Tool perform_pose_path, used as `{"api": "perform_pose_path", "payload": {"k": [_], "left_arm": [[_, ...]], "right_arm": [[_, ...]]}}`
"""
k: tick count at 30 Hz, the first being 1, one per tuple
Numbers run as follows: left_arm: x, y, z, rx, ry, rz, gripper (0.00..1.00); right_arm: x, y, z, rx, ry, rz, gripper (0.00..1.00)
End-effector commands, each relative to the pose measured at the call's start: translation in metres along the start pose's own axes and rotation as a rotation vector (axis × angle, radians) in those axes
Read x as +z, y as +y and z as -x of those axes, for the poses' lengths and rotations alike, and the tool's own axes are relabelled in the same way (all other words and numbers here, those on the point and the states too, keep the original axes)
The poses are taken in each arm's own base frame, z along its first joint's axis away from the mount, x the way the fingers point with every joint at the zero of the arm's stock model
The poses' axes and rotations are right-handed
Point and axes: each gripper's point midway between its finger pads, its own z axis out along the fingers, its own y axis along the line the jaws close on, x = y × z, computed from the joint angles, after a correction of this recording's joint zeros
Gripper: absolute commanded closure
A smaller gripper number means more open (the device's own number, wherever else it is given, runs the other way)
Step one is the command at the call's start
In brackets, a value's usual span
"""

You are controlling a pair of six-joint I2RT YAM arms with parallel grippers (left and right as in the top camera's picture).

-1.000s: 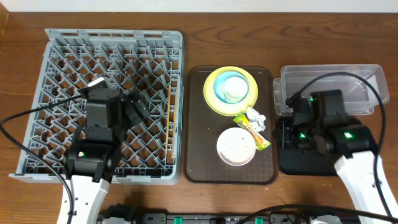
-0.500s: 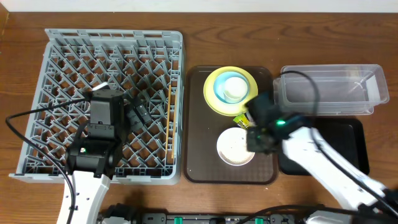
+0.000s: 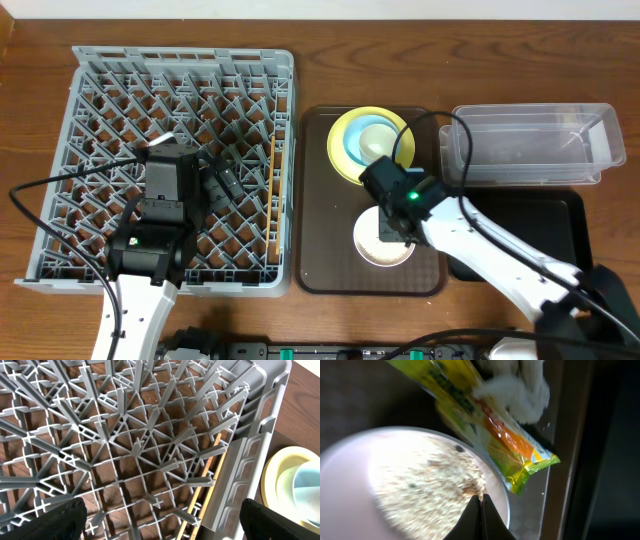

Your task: Sort waste into correct bins and load items into the dishwasher

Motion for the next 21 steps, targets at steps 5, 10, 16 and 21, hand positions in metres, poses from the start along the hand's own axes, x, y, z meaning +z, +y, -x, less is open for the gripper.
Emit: {"api": "perform_pose_path", "payload": {"k": [5, 10, 16, 21], "left_arm": [[0.001, 0.002, -0.002, -0.01, 0.006, 0.009, 0.02], [0.001, 0.002, -0.002, -0.01, 0.006, 0.009, 0.01], [0.001, 0.002, -0.002, -0.01, 0.006, 0.009, 0.02], [0.001, 0.002, -0.002, -0.01, 0.006, 0.009, 0.02]], "right_arm": [[-0.046, -0.027, 0.033, -0.035, -0.171, -0.087, 0.99], [-0.035, -0.057, 0.037, 0.033, -0.154, -0.167, 0.99], [-0.016, -0.076, 0.022, 0.114, -0.047, -0.142, 0.98], [-0.011, -0.074, 0.015, 0.121, -0.015, -0.119, 0.99]]}}
